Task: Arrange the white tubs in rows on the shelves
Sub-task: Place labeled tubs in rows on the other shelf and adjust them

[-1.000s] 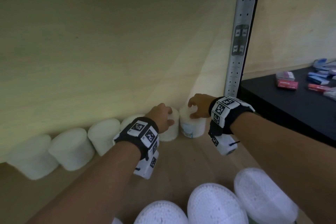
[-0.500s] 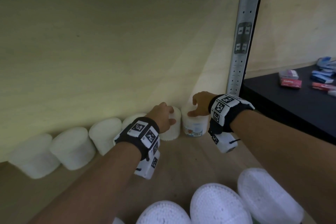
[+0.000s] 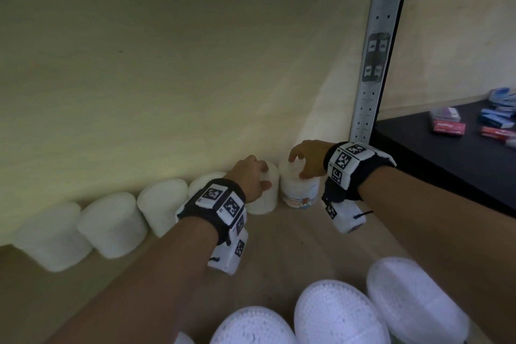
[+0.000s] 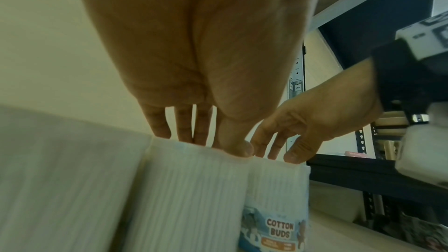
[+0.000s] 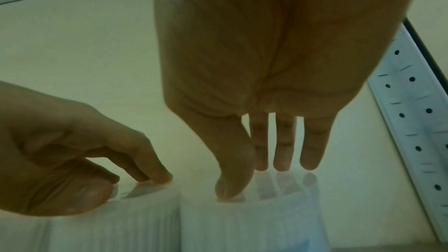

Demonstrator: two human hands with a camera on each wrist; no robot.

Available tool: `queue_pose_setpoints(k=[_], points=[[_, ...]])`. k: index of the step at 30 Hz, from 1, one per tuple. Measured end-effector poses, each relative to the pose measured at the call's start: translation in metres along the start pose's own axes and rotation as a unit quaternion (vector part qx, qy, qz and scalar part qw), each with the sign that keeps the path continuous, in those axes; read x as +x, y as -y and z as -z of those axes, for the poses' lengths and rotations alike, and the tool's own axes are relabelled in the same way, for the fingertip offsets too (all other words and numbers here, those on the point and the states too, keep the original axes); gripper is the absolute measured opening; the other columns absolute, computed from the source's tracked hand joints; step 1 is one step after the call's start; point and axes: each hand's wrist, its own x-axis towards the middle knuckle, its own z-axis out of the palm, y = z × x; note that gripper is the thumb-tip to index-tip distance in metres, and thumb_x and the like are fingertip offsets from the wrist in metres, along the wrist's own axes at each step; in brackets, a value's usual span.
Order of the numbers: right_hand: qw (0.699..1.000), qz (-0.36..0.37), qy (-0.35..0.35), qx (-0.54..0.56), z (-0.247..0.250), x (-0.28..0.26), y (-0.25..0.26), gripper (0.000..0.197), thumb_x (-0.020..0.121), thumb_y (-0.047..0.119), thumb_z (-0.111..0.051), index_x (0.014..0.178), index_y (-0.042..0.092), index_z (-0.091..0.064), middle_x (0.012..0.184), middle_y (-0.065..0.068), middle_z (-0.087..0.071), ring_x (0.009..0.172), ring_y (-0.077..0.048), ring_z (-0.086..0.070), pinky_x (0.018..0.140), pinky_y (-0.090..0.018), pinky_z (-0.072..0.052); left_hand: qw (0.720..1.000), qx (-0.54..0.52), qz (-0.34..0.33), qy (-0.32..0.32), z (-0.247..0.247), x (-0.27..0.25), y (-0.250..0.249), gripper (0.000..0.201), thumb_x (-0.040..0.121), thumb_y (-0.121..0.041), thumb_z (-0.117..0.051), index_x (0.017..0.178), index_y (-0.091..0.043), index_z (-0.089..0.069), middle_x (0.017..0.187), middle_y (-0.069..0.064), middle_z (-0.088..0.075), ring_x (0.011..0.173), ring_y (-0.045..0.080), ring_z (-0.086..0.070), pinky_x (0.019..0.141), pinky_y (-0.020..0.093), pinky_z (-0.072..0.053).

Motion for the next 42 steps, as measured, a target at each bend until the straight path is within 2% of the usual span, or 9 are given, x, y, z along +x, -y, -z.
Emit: queue_pose_setpoints(k=[3,8,13,17,21,27,32,37,42], points=[[1.000,-0.005,-0.017,0.013,0.001,-0.002,0.000,0.046,0.091,0.015,-0.058,0.137,0.015,-0.049,0.142,-0.008,-0.046,0.126,-0.025,-0.050,0.100,-0.032,-0.044,1.000,-0.004,0.001,0.001,-0.001,0.000,0.001,0.048,0.095,-0.031,-0.053,0.138,-0.011,-0.045,0.133,0.014,-0.042,0.124,0.032,-0.045,0.103,0.040,-0.039],[0.998,-0.037,-0.053,-0.026,-0.004,-0.002,0.004,0.056,0.094,0.042,-0.052,0.133,0.002,-0.052,0.137,-0.013,-0.054,0.124,-0.028,-0.054,0.104,-0.035,-0.045,1.000,-0.018,0.002,0.000,-0.001,0.000,0.001,0.048,0.094,-0.031,-0.054,0.137,-0.010,-0.045,0.133,0.014,-0.042,0.123,0.032,-0.045,0.104,0.041,-0.039],[0.997,-0.036,-0.047,-0.041,-0.009,0.001,0.006,0.060,0.093,0.045,-0.053,0.133,0.000,-0.053,0.135,-0.015,-0.056,0.123,-0.028,-0.056,0.104,-0.035,-0.046,1.000,-0.025,0.002,-0.006,-0.002,0.000,0.001,0.047,0.095,-0.030,-0.054,0.137,-0.011,-0.046,0.133,0.014,-0.042,0.123,0.032,-0.045,0.104,0.042,-0.039],[0.998,-0.019,-0.040,-0.051,-0.007,0.002,0.003,0.055,0.093,0.039,-0.055,0.133,0.001,-0.051,0.136,-0.016,-0.054,0.123,-0.029,-0.054,0.102,-0.036,-0.045,1.000,-0.024,0.003,-0.004,-0.002,0.000,0.001,0.046,0.095,-0.030,-0.053,0.137,-0.011,-0.045,0.133,0.013,-0.042,0.124,0.031,-0.044,0.104,0.043,-0.039],[0.998,-0.002,-0.025,-0.053,-0.005,0.001,0.000,0.054,0.092,0.028,-0.058,0.141,0.011,-0.042,0.145,-0.009,-0.042,0.132,-0.026,-0.044,0.106,-0.032,-0.037,1.000,-0.022,0.002,-0.007,-0.003,-0.001,0.002,0.046,0.095,-0.030,-0.053,0.137,-0.011,-0.046,0.133,0.013,-0.042,0.124,0.032,-0.044,0.104,0.042,-0.039],[0.998,0.017,-0.018,-0.050,-0.002,-0.001,-0.001,0.056,0.090,0.008,-0.059,0.143,0.015,-0.042,0.149,-0.007,-0.038,0.135,-0.024,-0.041,0.107,-0.030,-0.036,1.000,-0.025,0.001,-0.009,-0.002,0.000,0.001,0.047,0.094,-0.030,-0.055,0.136,-0.011,-0.046,0.133,0.013,-0.042,0.124,0.031,-0.044,0.105,0.042,-0.038],[0.999,0.020,-0.019,-0.046,-0.002,-0.001,-0.001,0.057,0.090,0.009,-0.060,0.144,0.016,-0.042,0.148,-0.008,-0.040,0.134,-0.024,-0.043,0.106,-0.030,-0.038,1.000,-0.025,0.001,-0.009,-0.002,-0.002,0.000,0.047,0.094,-0.030,-0.054,0.137,-0.011,-0.046,0.133,0.012,-0.042,0.124,0.030,-0.044,0.105,0.041,-0.038],[0.999,0.013,-0.020,-0.023,0.000,0.000,-0.002,0.057,0.090,0.010,-0.061,0.144,0.016,-0.042,0.147,-0.008,-0.040,0.134,-0.024,-0.043,0.105,-0.029,-0.038,0.999,-0.030,-0.012,0.009,0.004,-0.004,0.003,0.046,0.094,-0.024,-0.056,0.138,-0.013,-0.044,0.140,0.009,-0.041,0.129,0.026,-0.042,0.105,0.033,-0.034],[0.999,0.004,-0.052,0.006,-0.008,0.001,-0.003,0.055,0.085,0.010,-0.065,0.138,0.017,-0.050,0.142,-0.006,-0.049,0.129,-0.024,-0.050,0.102,-0.029,-0.042,0.997,-0.026,-0.039,0.060,0.017,-0.005,0.010,0.046,0.091,-0.002,-0.055,0.133,-0.019,-0.050,0.146,0.006,-0.040,0.133,0.024,-0.040,0.105,0.031,-0.035]])
